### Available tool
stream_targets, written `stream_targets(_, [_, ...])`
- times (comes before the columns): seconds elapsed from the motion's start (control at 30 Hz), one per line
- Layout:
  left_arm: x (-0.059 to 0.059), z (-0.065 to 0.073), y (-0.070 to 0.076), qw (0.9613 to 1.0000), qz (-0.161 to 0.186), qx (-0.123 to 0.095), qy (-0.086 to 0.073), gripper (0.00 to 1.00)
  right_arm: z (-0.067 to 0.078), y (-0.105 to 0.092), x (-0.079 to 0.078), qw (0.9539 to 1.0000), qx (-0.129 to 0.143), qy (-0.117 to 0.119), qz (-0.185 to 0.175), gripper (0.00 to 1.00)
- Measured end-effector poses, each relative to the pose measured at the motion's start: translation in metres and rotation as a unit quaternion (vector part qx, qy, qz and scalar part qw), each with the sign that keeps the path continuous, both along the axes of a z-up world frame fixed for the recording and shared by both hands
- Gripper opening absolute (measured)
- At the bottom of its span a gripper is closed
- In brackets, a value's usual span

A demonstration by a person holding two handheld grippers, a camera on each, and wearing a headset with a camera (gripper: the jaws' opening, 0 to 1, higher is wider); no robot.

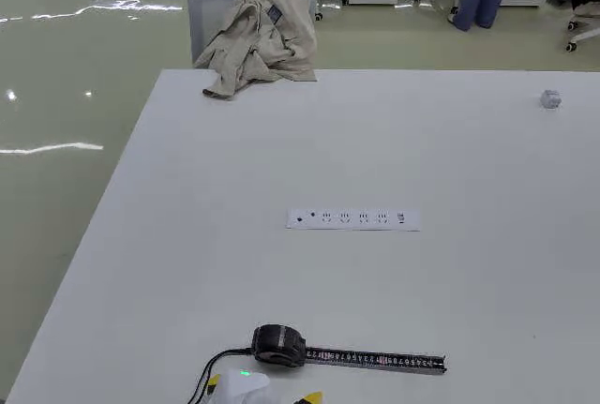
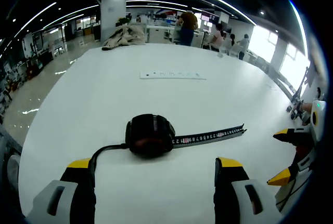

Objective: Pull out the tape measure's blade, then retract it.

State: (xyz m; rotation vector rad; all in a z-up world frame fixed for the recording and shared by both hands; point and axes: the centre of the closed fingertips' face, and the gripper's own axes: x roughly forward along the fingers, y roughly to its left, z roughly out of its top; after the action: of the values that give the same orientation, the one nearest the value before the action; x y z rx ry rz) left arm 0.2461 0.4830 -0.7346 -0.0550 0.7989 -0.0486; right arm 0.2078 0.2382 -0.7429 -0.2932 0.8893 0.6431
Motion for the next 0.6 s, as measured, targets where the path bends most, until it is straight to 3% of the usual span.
stream_targets(0.6, [0.015, -0.01, -0.004, 0.9999, 0.013, -0.003, 0.005, 0.9, -0.018, -0.008, 0.022, 0.9986, -0.025, 0.005, 0.046, 0.83])
